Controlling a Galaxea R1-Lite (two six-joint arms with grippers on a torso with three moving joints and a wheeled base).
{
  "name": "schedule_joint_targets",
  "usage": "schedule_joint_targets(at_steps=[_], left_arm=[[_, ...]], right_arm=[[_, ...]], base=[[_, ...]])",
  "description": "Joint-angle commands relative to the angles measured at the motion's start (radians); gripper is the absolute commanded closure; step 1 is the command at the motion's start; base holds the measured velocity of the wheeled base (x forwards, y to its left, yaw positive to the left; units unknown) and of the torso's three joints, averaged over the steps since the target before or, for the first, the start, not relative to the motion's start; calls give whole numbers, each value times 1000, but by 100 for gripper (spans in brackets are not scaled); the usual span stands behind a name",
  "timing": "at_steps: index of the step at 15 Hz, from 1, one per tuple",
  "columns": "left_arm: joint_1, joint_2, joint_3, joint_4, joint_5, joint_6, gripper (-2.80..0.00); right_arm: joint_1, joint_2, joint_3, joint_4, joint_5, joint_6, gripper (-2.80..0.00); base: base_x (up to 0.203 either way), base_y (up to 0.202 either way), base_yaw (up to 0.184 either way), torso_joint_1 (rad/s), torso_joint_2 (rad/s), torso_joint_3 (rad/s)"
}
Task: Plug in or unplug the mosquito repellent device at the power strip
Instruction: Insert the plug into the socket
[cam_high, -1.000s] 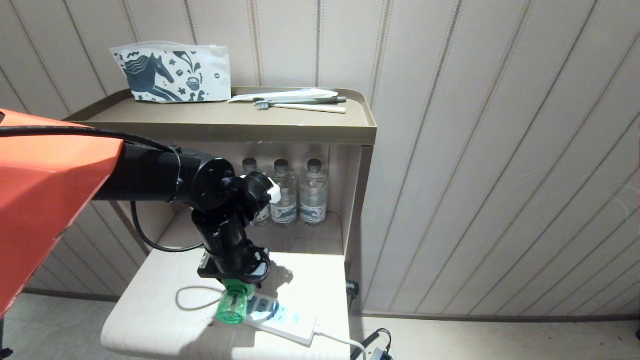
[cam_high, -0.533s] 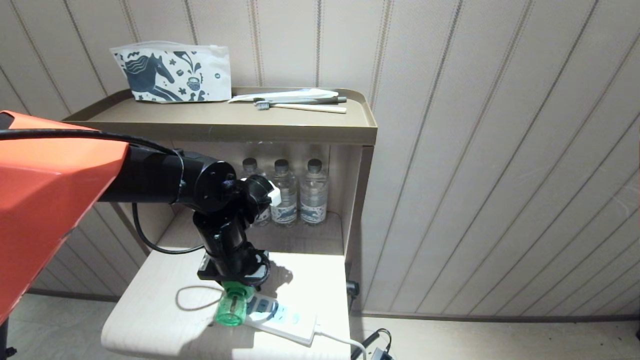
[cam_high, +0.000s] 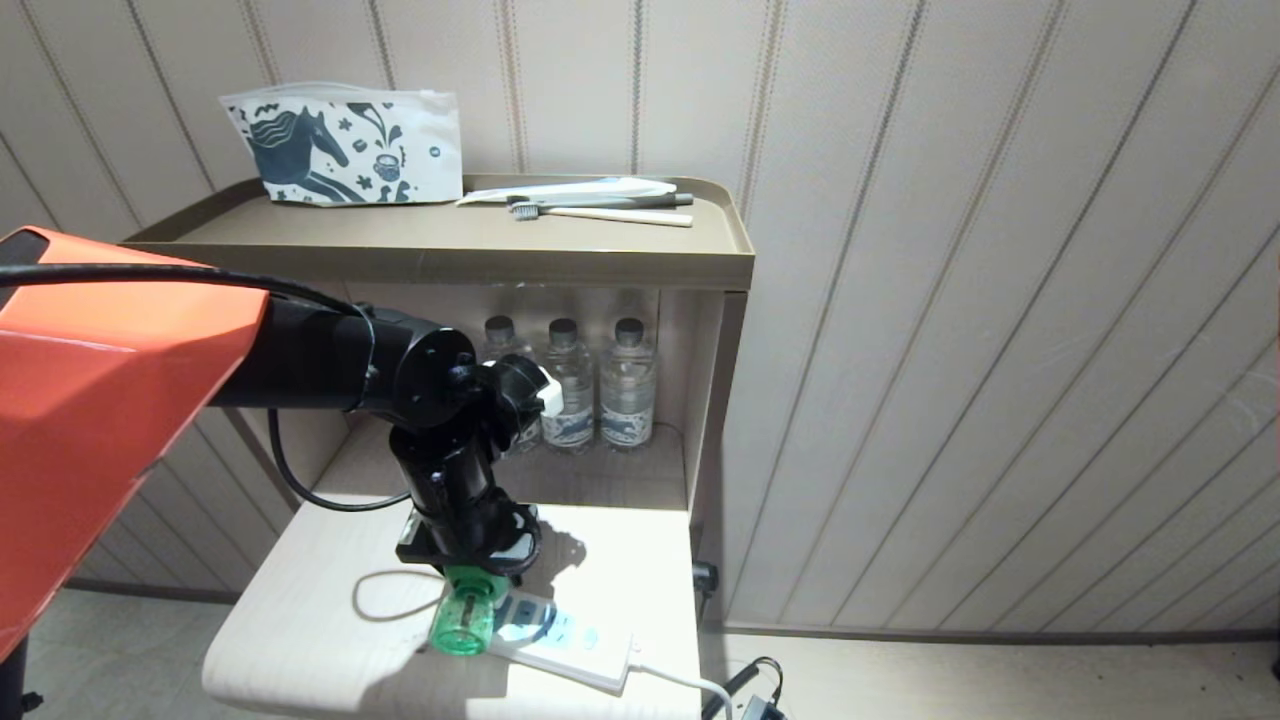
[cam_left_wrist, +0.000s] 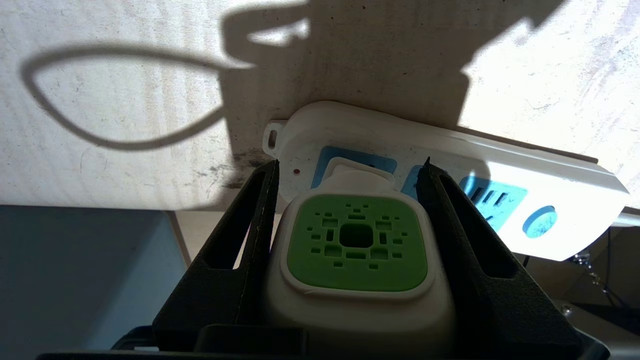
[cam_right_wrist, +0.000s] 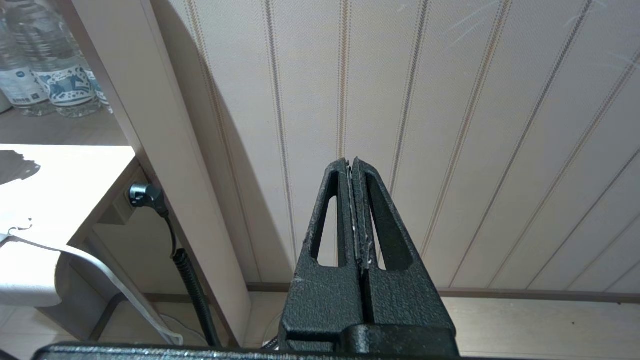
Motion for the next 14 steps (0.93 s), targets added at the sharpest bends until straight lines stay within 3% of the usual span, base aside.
schedule_joint_targets(at_steps=[1,14], left_arm=[[0,10,8,5,0,-3,0],[-12,48,17,-34,0,-3,0]], right_arm=[[0,0,0,-1,0,0,0],[0,0,0,-1,0,0,0]], base=[[0,0,0,0,0,0],[0,0,0,0,0,0]])
